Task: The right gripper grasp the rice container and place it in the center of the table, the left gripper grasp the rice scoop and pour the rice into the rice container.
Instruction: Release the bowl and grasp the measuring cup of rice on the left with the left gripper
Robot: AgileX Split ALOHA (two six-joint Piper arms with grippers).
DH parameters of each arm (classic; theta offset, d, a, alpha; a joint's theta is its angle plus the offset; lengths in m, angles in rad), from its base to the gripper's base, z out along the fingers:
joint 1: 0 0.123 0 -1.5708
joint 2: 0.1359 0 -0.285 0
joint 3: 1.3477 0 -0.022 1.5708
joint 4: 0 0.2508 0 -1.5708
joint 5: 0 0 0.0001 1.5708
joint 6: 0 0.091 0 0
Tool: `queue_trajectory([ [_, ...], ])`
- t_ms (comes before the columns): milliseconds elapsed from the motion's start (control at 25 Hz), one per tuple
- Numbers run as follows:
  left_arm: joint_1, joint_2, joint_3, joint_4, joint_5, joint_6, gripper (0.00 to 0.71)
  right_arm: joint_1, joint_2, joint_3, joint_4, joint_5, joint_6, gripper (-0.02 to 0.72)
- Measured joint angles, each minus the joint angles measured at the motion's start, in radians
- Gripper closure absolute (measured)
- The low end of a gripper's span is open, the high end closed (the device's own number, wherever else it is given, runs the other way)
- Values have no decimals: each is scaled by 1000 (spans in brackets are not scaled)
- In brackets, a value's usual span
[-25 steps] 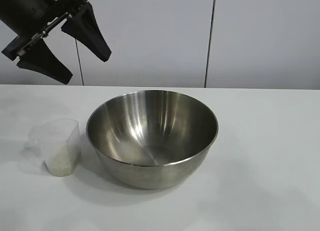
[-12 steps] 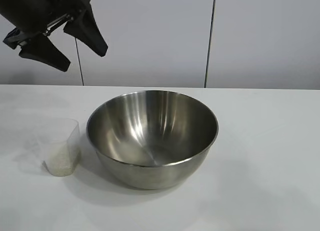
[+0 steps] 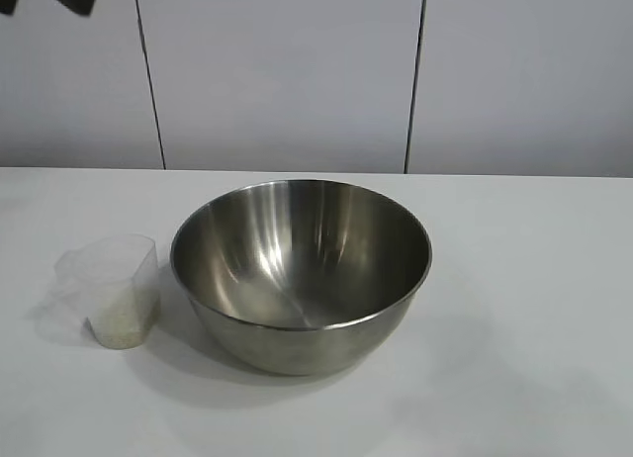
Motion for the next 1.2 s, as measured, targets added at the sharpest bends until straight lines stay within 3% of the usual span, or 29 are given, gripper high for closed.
queue_trajectory([
  [200,23,19,271,132,-340,36,193,0,0,0,0,0,0,251],
  [360,70,158,360,132,-480,136,193,0,0,0,0,0,0,251],
  [560,120,407,370,133,-638,278,194,0,0,0,0,0,0,251],
  [800,168,697,369,131,-870,302,194,0,0,0,0,0,0,251],
  [960,192,800,362,124,-968,340,194,0,0,0,0,0,0,251],
  [1200,202,890,344,118,-1025,372,194,0,0,0,1,1,0,251],
])
